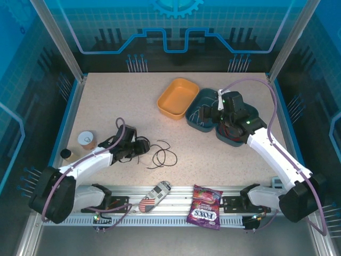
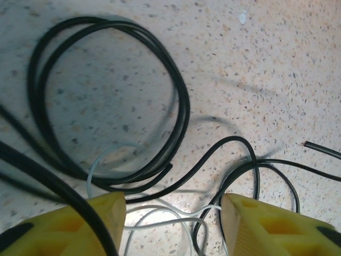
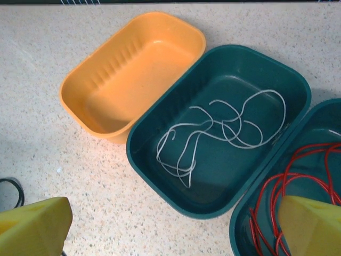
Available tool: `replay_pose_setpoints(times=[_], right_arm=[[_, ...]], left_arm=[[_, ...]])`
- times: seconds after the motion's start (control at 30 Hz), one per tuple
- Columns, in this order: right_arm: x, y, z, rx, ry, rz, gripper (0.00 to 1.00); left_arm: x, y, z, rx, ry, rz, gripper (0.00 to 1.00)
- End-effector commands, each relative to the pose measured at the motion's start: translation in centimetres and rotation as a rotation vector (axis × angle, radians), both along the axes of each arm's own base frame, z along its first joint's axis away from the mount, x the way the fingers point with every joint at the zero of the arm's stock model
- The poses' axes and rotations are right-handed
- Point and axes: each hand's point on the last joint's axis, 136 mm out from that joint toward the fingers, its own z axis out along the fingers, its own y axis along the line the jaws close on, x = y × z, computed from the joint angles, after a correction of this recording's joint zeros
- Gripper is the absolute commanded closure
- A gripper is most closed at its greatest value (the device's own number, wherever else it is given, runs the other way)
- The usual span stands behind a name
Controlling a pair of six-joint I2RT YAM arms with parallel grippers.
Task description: Untangle the cables
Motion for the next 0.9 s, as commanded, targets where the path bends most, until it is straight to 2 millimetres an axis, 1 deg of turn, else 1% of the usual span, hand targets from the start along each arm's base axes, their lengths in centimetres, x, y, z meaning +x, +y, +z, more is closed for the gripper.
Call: replay_pose_setpoints(times=[0.0, 0.07, 0.1, 0.13, 0.3, 0.4, 0.47, 0.53, 0.63, 0.7, 0.77, 0.8, 0.87], right_arm=[[0.4, -0.2, 2.0, 0.067, -0.128, -0.014, 0.00], [0.1, 0.2, 2.3, 0.107, -0.191, 0.012, 0.00], [0.1, 0.2, 2.9, 0.134, -0.225, 0.007, 0.00], [-0.2, 0.3, 2.0, 0.140, -0.226, 0.020, 0.00], [-0.5, 0.3, 1.7, 0.107, -0.211, 0.010, 0.00], [-0.6, 0.9, 1.5, 0.104, -0.216, 0.018, 0.00], [-0.9, 2.0, 1.1, 0.111, -0.199, 0.048, 0.00], [-1.1, 3.7, 0.5, 0.097, -0.186, 0.091, 0.00], [-1.8, 7.0, -0.6, 0.022, -0.182, 0.158, 0.00], [-2.6, 9.5, -1.8, -0.032, -0.181, 0.211, 0.00], [-3.4, 12.4, -1.6, -0.059, -0.195, 0.264, 0.00], [-3.9, 13.9, -2.2, -0.079, -0.186, 0.297, 0.00], [-4.6, 16.1, -3.1, -0.100, -0.163, 0.342, 0.00]], left_arm=[[2.2, -2.0, 1.7, -0.049, -0.070, -0.018, 0.56], [2.9, -2.7, 2.0, -0.062, -0.078, -0.030, 0.64], [3.4, -3.1, 2.3, -0.069, -0.087, -0.036, 0.68], [3.7, -3.5, 2.5, -0.072, -0.094, -0.043, 0.71], [5.5, -4.9, 4.1, -0.118, -0.133, -0.056, 0.91], [6.2, -5.5, 4.9, -0.140, -0.149, -0.059, 0.96], [6.5, -5.7, 5.4, -0.149, -0.160, -0.061, 0.97], [6.9, -5.9, 5.8, -0.153, -0.169, -0.059, 0.99], [7.3, -5.9, 6.6, -0.148, -0.184, -0.054, 1.00], [7.7, -5.5, 6.9, -0.130, -0.193, -0.043, 1.00], [8.2, -5.1, 7.2, -0.119, -0.198, -0.024, 1.00], [8.5, -5.0, 7.4, -0.120, -0.201, -0.018, 1.00], [9.3, -4.5, 7.7, -0.126, -0.201, 0.002, 1.00]])
